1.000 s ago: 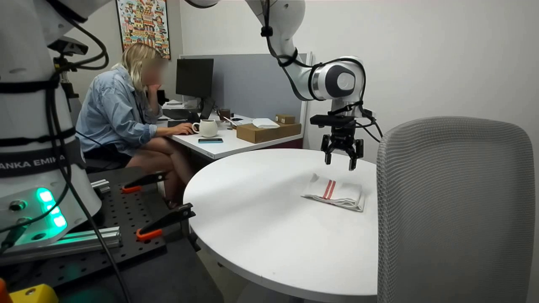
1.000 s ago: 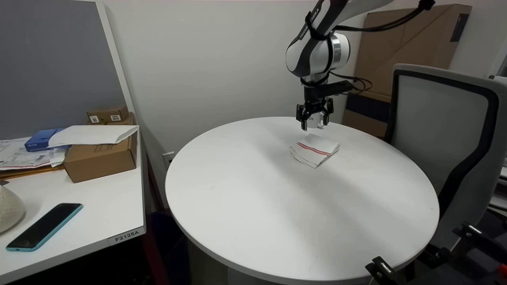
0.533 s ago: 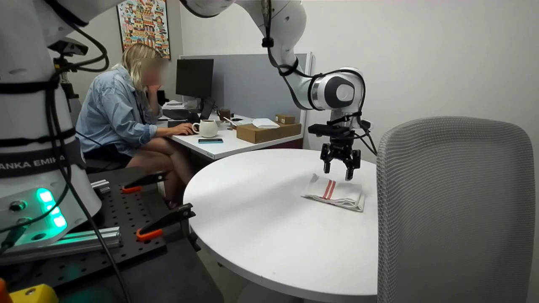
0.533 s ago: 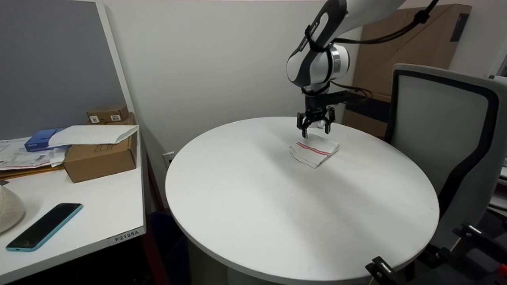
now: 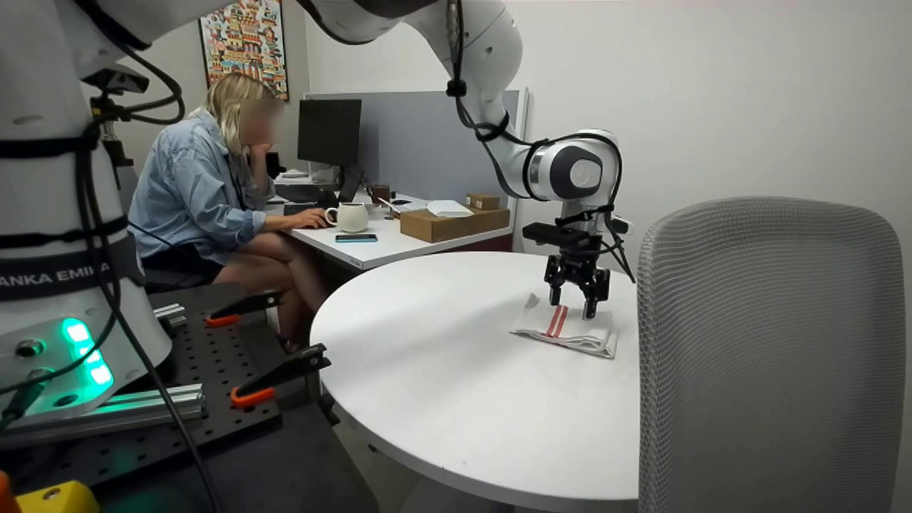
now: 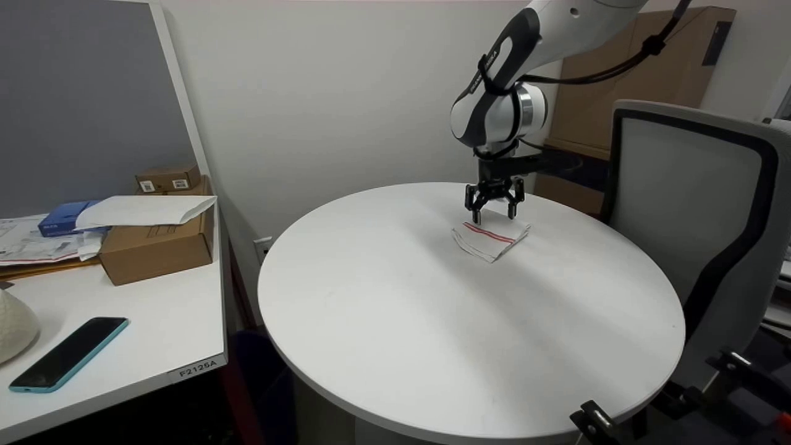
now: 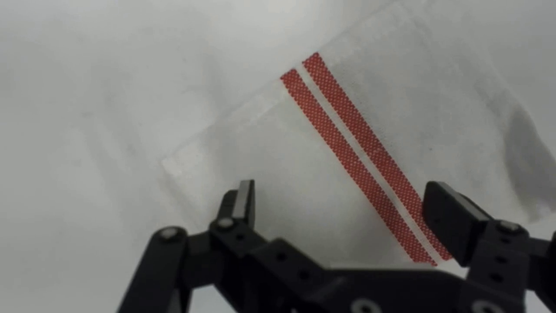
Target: Use the white towel to wipe the table
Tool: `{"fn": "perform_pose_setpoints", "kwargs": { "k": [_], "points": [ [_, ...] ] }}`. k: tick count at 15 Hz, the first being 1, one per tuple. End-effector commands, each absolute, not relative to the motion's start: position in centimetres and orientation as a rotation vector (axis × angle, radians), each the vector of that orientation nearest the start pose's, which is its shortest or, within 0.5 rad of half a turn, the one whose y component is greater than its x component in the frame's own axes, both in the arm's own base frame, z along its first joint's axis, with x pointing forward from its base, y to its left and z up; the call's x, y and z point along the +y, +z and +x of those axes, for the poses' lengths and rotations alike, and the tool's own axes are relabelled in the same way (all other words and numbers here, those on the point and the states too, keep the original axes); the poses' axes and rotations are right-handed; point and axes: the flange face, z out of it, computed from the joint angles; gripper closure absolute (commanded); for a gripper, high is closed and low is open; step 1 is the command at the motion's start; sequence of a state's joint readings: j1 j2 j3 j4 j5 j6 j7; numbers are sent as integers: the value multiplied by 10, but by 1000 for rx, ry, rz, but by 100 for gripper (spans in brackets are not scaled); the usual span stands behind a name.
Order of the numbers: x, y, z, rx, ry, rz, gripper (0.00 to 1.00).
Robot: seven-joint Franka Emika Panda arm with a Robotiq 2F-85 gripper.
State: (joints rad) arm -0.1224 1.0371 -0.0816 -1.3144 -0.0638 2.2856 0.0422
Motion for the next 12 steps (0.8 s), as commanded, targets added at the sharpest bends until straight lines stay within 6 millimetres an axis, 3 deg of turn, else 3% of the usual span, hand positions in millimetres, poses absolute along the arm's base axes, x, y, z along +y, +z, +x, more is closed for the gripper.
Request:
{"fn": "perform_pose_setpoints", "kwargs": {
  "k": [1,10,12],
  "points": [
    [-139,93,720,292,77,-3248,31],
    [-144,80,713,249,46,-3285,99],
    [-146,76,709,239,51,-3297,100]
  ]
}}
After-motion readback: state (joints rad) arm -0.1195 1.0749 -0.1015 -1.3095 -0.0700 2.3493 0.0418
